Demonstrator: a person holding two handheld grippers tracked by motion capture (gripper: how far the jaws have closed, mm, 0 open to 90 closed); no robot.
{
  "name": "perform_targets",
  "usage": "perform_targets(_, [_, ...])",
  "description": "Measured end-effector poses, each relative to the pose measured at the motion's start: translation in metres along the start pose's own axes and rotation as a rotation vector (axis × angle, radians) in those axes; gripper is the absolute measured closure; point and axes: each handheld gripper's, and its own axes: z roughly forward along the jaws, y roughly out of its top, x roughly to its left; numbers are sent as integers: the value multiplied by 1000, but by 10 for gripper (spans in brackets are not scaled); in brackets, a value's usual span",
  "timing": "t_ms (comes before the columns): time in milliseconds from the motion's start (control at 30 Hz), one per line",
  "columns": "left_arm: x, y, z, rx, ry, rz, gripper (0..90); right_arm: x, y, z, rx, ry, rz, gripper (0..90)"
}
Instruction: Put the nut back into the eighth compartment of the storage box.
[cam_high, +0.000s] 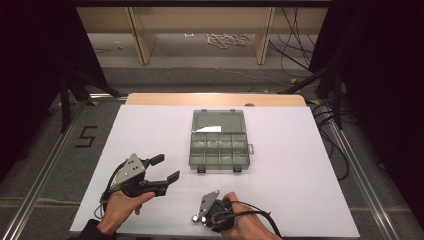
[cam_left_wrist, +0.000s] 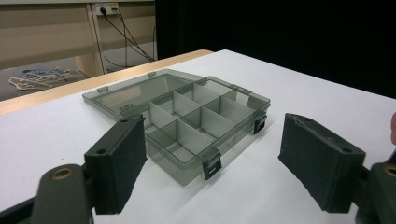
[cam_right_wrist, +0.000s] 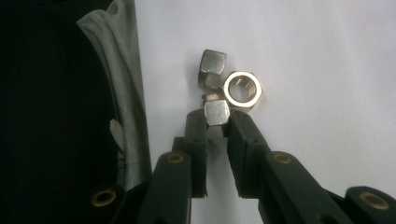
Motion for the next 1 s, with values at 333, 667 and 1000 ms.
perform_targets(333, [1, 0, -1, -4, 0, 11, 224, -7, -6, -15, -27, -22, 6, 787])
perform_targets(667, [-1, 0, 0, -3, -4, 3, 223, -28, -15, -36, -76, -73, 58, 788])
perform_targets(1000, [0, 0, 1, -4, -3, 12, 223, -63, -22, -62, -109, -155, 138, 788])
